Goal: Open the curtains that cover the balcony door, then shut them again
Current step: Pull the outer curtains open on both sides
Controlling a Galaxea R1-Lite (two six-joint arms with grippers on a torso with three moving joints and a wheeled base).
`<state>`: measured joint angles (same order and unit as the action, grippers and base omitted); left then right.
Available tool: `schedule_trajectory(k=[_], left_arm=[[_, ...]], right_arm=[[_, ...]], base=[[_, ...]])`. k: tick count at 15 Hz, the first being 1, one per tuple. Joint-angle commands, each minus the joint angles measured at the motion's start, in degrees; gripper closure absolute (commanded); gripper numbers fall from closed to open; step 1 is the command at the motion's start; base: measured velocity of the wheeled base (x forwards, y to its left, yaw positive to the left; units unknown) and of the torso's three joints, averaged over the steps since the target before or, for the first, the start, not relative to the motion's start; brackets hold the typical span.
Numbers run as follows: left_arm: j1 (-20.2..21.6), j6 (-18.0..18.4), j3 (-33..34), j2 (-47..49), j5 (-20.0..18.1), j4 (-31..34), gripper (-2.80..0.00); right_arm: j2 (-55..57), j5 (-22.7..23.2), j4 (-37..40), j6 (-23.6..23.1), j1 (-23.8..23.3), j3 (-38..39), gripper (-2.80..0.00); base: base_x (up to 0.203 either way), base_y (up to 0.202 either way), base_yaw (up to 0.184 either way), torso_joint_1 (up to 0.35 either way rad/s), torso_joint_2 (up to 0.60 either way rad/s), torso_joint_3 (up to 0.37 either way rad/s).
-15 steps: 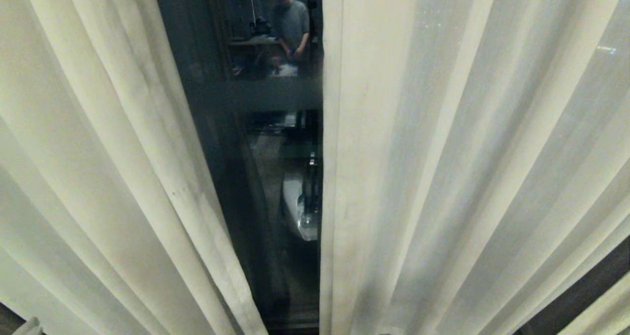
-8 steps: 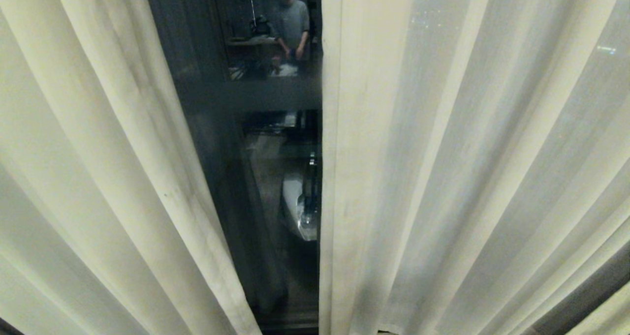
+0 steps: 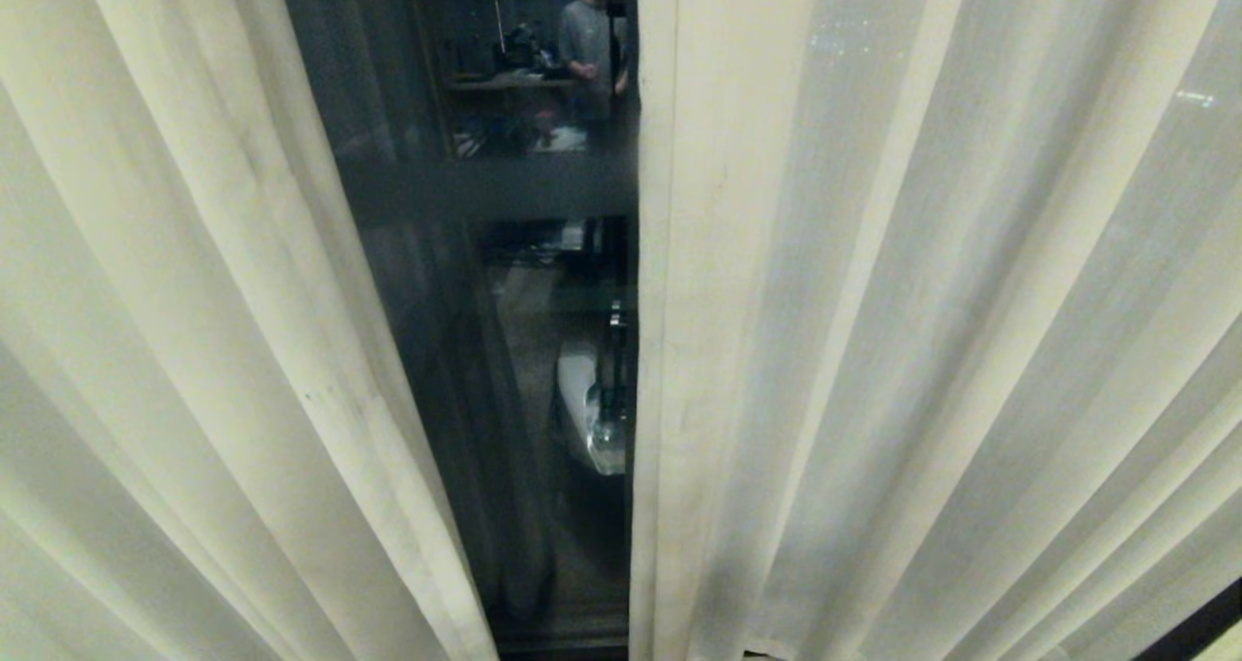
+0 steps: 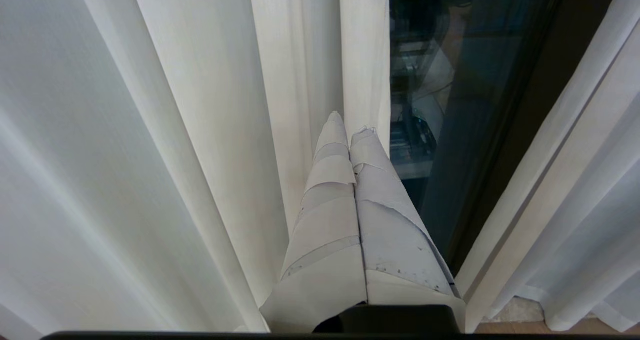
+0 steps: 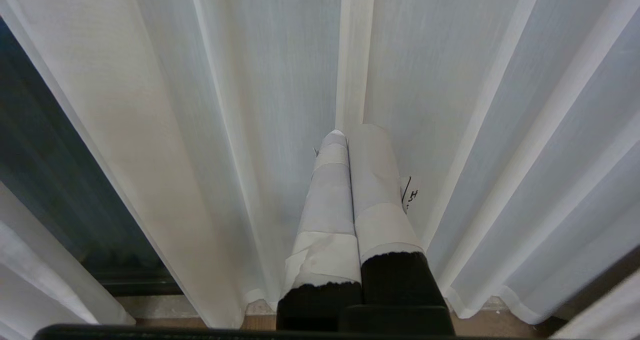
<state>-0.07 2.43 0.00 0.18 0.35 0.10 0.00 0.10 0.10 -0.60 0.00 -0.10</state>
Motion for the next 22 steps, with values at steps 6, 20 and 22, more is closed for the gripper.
schedule_trajectory(k=[6,20,22], left_arm=[[0.0,0.0,0.0,-0.2,0.0,0.0,0.00],[0.0,0.0,0.0,-0.2,0.0,0.0,0.00],[0.0,0.0,0.0,-0.2,0.0,0.0,0.00]], right_arm=[[0.1,0.0,-0.1,0.0,0.0,0.0,0.00],[0.1,0.0,0.0,0.0,0.0,0.0,0.00],[0.1,0.1,0.0,0.0,0.0,0.0,0.00]], base=[[0.000,0.000,0.000,0.000,0.00,0.000],[0.000,0.000,0.000,0.000,0.00,0.000],[0.000,0.000,0.000,0.000,0.00,0.000]])
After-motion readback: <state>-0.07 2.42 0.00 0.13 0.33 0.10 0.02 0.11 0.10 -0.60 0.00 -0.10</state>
